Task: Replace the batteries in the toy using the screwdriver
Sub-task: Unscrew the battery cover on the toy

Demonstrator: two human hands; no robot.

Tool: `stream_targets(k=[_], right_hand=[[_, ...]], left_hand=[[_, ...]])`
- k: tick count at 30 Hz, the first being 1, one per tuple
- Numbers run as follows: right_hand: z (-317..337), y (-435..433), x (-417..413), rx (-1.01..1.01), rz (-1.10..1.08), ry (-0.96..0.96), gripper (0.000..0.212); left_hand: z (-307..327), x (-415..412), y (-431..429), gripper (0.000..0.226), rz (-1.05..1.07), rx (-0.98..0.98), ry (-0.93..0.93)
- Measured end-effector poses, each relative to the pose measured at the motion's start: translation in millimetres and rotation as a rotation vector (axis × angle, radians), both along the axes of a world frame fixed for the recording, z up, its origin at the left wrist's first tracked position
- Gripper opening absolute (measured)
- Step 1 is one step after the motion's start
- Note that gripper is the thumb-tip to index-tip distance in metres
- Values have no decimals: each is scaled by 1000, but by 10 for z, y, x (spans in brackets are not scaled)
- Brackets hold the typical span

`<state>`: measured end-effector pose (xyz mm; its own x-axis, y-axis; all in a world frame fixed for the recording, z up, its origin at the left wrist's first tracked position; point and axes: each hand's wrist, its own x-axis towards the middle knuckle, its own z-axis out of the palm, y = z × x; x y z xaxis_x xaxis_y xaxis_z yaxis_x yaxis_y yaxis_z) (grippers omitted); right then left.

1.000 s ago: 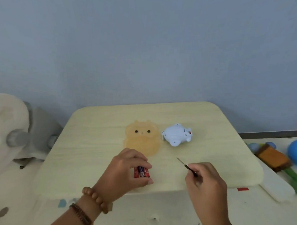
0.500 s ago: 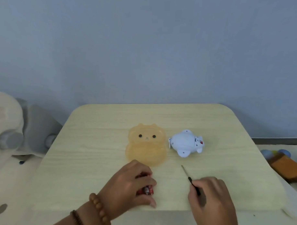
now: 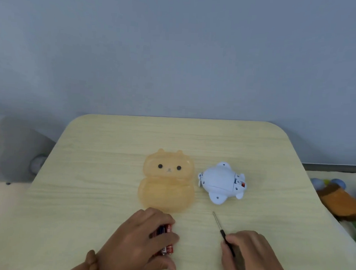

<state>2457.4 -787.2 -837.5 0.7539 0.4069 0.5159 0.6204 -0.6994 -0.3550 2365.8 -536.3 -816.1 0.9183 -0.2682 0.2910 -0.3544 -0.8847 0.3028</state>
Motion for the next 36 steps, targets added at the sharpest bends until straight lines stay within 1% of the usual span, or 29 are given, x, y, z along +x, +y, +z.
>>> stream_targets(k=[2, 4, 5, 7, 9, 13, 16, 18, 22, 28, 34, 36], right_hand=[[24, -4, 24, -11, 13, 11, 29], [52, -3, 44, -2, 29, 54, 39], [70, 1, 44, -3, 31, 74, 39], [108, 29, 39, -13, 21, 101, 29], [130, 59, 42, -31, 11, 119, 25], [120, 100, 53, -48, -24, 163, 26], [115, 116, 104, -35, 27, 193, 29], [106, 117, 109, -45, 34, 181, 30], [73, 121, 78, -58, -35, 107, 30], [-33, 116, 39, -6, -104, 27, 26], [-40, 89, -7, -10, -133, 38, 21], [-49, 66, -15, -23, -131, 57, 25]], left_hand=[[24, 14, -16, 35, 2, -7, 15], [35, 27, -22, 37, 4, -37, 18], [39, 23, -18, 39, 8, -58, 32], [38, 25, 0, 41, 21, -85, 60], [22, 30, 16, 41, 32, -97, 75], [5, 18, 23, 39, 31, -136, 100], [0, 21, 19, 33, 34, -148, 87], [-21, 28, 15, 34, 26, -142, 78], [-71, 37, 15, 41, 7, -146, 61], [-130, -9, 37, 42, 5, -140, 19], [-123, -42, 35, 45, 41, -124, -13], [-104, -43, 19, 46, 47, -147, 0]])
